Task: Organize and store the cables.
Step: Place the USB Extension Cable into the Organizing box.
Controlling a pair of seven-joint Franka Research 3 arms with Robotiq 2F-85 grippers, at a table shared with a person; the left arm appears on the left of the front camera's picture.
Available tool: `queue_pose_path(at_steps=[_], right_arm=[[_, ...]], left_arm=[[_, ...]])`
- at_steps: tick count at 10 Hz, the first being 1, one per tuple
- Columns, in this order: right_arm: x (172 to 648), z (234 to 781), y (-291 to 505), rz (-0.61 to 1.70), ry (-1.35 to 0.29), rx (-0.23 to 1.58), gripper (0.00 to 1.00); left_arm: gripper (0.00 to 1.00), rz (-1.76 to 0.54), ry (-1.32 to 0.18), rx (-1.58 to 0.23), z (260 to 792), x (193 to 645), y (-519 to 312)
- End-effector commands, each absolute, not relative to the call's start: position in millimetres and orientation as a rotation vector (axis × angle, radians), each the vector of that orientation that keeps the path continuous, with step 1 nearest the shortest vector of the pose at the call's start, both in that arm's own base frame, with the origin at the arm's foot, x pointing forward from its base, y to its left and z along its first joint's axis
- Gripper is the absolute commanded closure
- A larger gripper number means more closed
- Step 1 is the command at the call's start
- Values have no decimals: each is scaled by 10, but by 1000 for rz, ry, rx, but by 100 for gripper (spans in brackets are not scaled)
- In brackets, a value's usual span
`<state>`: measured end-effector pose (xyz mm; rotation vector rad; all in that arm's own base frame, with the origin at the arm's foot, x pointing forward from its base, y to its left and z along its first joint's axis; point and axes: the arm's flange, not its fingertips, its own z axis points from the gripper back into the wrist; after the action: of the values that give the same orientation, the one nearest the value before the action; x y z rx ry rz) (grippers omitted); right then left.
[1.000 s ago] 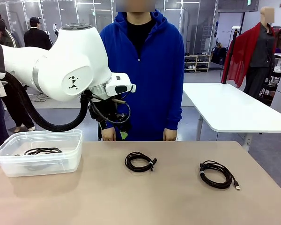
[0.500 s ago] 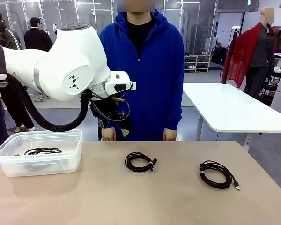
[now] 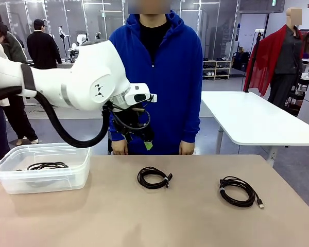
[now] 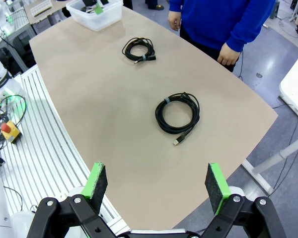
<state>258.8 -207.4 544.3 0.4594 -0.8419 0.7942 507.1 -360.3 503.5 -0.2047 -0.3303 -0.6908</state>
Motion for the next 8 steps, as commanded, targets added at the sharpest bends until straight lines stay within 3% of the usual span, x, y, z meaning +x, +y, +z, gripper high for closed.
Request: queue_pose_path(at_steps=[1, 8], right_arm=[[2602, 5440, -2073, 792, -843, 455, 0], [2602, 5440, -2073, 792, -843, 455, 0]], left_arm=[[0, -711, -269, -299, 5019, 5357, -3669], [0, -575, -124, -399, 4437, 5991, -4010]])
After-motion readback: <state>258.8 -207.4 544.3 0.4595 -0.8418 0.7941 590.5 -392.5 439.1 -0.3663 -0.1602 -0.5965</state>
